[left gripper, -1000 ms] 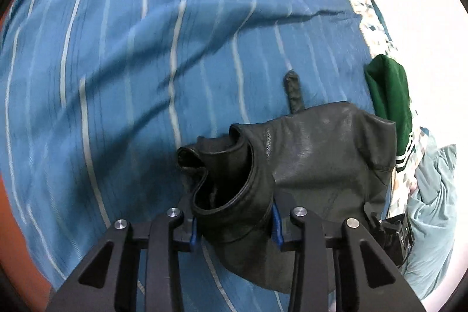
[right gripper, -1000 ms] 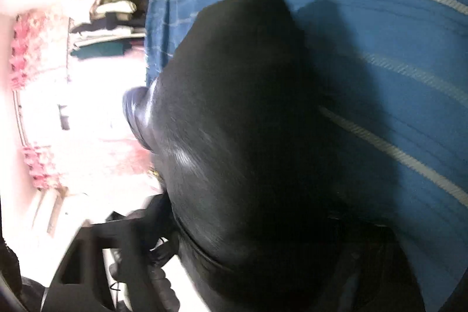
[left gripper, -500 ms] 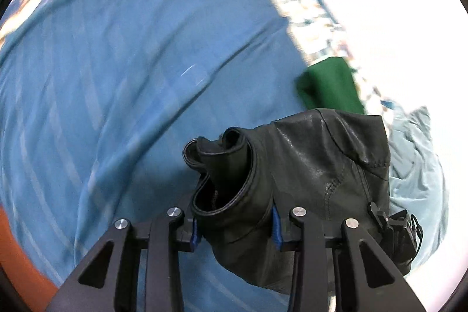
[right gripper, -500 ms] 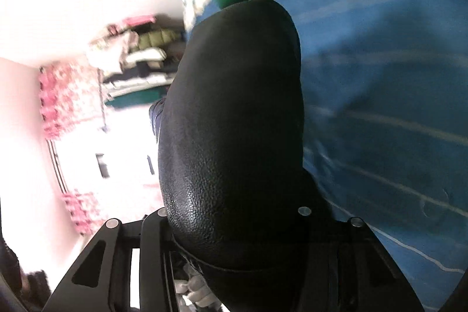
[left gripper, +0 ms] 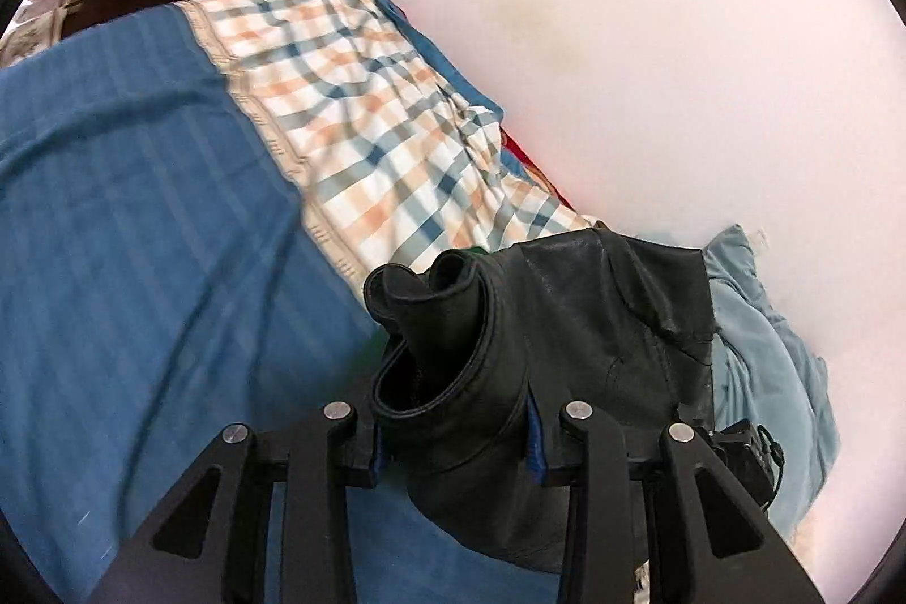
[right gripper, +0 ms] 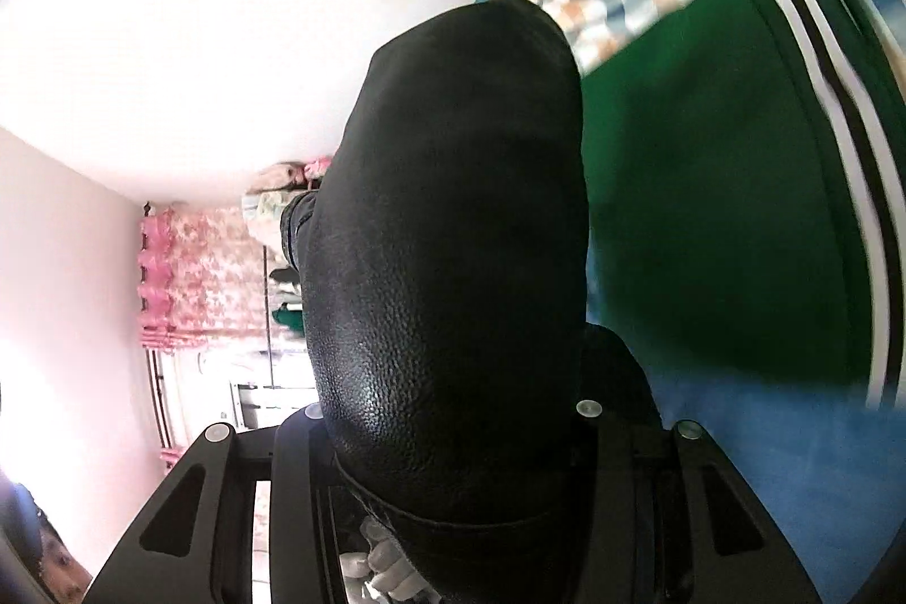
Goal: Fold large clothes
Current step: 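Lift the folded jacket with both tools and place it on the green garment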
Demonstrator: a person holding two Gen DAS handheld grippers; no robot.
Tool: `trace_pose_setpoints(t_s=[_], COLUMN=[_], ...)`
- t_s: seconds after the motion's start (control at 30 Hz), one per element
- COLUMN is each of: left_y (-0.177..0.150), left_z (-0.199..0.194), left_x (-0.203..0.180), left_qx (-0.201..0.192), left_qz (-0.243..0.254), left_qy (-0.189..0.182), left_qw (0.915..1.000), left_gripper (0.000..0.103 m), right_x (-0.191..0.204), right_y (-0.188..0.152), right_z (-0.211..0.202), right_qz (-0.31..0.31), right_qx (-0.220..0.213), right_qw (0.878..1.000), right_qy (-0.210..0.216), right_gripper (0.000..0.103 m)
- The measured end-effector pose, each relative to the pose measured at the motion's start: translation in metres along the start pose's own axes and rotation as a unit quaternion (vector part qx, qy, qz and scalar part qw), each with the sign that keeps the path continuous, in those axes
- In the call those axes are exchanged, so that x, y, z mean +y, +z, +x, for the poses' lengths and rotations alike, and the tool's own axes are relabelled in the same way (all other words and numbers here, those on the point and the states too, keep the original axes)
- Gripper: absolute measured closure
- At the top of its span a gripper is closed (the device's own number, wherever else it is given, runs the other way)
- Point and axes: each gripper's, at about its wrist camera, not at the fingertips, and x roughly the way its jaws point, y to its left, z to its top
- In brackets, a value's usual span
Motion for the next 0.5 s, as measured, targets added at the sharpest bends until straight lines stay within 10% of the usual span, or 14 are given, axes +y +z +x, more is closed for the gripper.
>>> trace_pose_setpoints(t_s=[0.27,0.4,0.5], left_y=[-0.021,-0.027,-0.024], left_z=[0.136,0.146,0.148], left_x=[0.028,0.026,0.028], left_qx=[0.054,0.062,0.075], left_qz=[0.026,0.07,0.089], left_qy=[0.044,0.062,0.077], left_qw=[0.9973,0.9937,0.9903], left_gripper=[0.072,0.068,0.066], right_x=[-0.139,-0.143,-0.117], right_y=[0.091,0.085,0.082], right_z=[0.023,0.025,0.021], right_qz=[0.089,0.075,0.03], right_qx=[0.025,0.026,0.026], right_qw=[0.995,0.995,0.989], right_qy=[-0.048,-0.057,-0.146], right_gripper=[0.055,0.046,0.029])
